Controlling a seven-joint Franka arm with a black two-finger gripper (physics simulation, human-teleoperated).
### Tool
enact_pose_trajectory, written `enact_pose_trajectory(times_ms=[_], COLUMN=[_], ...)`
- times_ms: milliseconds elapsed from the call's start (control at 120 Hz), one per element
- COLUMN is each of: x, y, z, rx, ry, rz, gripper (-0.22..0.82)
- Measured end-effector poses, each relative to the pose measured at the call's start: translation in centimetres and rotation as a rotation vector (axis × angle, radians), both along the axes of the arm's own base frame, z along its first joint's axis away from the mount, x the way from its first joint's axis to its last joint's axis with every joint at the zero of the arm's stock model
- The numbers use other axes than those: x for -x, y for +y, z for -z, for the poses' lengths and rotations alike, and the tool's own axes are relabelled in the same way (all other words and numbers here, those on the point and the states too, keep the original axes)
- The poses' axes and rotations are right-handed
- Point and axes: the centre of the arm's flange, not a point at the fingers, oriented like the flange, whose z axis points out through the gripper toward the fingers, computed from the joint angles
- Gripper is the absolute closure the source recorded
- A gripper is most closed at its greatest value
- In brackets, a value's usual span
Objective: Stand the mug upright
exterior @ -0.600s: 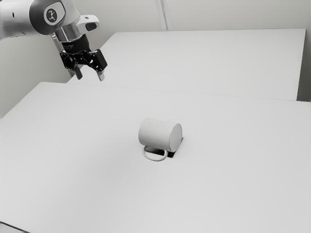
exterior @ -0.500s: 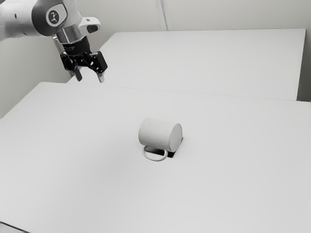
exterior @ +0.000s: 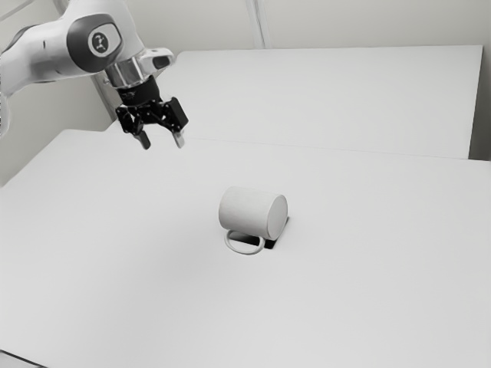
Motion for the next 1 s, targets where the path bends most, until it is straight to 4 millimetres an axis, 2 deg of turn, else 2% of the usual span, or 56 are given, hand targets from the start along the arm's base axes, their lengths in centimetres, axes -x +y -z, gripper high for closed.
enact_pose_trajectory(times_ms=[92,250,392,558,808,1000], x=[-1.1,-2.5,-3.1,-3.7,-4.7,-5.4], y=[1.0,5.6,7.3,7.1,8.6,7.3], z=[2.6,7.1,10.5,14.4,19.2,22.0], rx=[0.059,0.177,0.296,0.425,0.563,0.662], ry=[-0.007,-0.037,-0.07,-0.107,-0.171,-0.212], rz=[0.01,0.011,0.045,0.099,0.15,0.204], gripper=[0.0,0.0,0.0,0.0,0.0,0.0])
